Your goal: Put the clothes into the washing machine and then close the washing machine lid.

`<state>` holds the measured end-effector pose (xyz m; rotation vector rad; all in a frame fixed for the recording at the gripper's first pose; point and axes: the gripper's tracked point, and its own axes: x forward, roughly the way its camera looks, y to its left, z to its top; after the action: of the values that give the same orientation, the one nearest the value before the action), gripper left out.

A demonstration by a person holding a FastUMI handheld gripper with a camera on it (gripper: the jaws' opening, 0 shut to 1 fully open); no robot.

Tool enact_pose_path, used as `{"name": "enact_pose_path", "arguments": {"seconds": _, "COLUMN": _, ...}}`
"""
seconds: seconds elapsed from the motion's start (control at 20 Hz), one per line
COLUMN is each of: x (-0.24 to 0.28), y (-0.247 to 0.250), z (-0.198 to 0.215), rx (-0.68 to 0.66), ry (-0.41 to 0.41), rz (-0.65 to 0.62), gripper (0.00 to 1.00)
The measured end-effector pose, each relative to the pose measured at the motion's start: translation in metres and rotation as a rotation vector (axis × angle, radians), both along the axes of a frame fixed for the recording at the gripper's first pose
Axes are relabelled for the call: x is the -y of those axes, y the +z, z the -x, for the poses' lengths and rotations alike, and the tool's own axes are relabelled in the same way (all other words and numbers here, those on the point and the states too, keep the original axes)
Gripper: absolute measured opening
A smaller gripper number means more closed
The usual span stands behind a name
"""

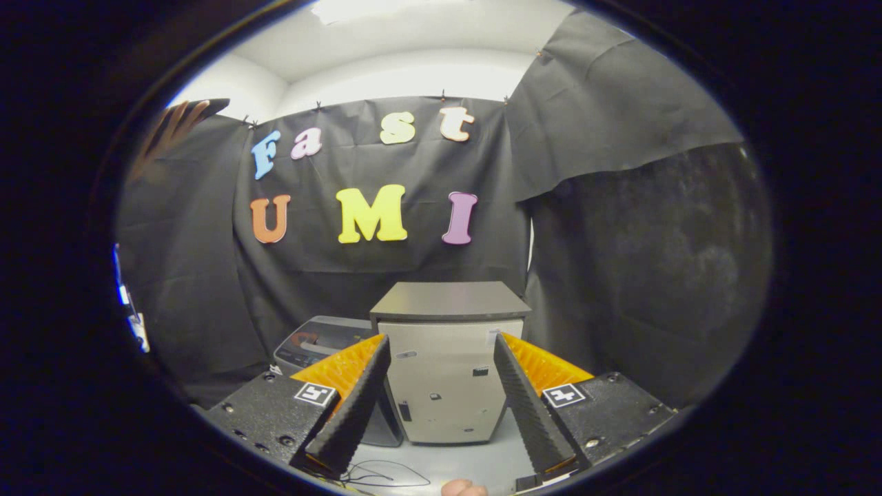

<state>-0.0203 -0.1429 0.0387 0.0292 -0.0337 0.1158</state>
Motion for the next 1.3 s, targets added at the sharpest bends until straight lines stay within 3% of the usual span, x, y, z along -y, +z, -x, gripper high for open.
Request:
{"name": "enact_pose_path", "arguments": {"seconds": 0.4, "x": 0.02, "y": -0.001, "z": -0.004, "rx": -0.001, "ry": 0.019, "rz": -0.017, "gripper": 0.94}}
{"name": "enact_pose_path", "arguments": {"seconds": 1.3, "x": 0.013, "y": 0.007, "z": -0.02, "rx": -0.008, "ry": 0.032, "rz": -0.007, "gripper": 0.94}}
